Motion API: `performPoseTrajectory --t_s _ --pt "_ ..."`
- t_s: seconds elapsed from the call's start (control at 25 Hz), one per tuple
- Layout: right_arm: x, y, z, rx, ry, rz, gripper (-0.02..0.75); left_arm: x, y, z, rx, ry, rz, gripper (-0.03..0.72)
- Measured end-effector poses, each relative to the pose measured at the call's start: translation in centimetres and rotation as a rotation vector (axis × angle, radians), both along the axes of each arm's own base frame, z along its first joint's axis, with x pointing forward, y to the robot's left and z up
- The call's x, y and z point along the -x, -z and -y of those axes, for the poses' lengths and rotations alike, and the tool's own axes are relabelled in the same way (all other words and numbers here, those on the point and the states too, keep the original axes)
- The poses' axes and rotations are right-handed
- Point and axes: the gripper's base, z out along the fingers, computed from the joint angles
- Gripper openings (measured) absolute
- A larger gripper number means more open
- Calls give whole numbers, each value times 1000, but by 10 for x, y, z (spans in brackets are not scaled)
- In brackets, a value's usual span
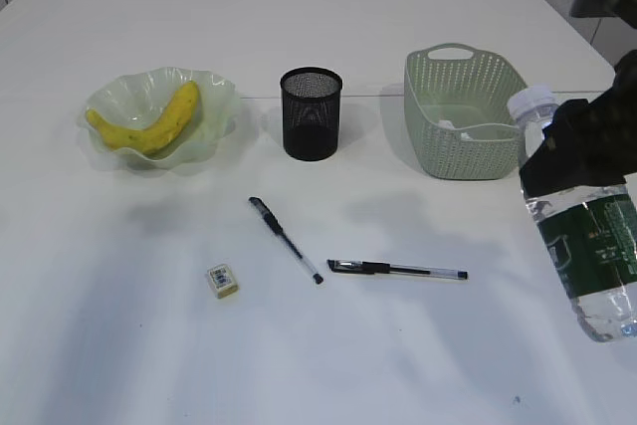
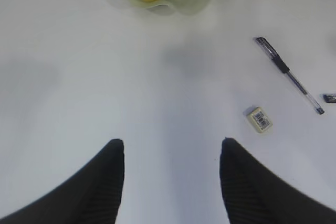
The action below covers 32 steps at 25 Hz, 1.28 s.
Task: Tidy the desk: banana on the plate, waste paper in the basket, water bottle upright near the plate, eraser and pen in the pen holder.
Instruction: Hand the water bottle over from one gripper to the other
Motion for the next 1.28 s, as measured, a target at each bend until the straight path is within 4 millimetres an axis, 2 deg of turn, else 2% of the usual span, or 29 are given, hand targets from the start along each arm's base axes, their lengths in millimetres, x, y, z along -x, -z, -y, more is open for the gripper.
performPoseTrajectory --t_s 0.4,0.68,0.88,1.08,1.28 --pt "-10 -12 -17 -107 -199 210 410 0 -1 4 63 -5 4 412" --pt "-11 -25 -33 -248 -357 356 410 0 -2 5 71 -6 4 412" --pt "-11 -33 -44 -269 -473 480 410 -2 -3 5 67 -3 28 412" --pt "-12 -38 -52 -286 -467 545 410 -10 -9 3 69 -29 137 412" --pt "-17 -34 -54 -311 -435 537 410 -23 -20 2 50 -55 340 412"
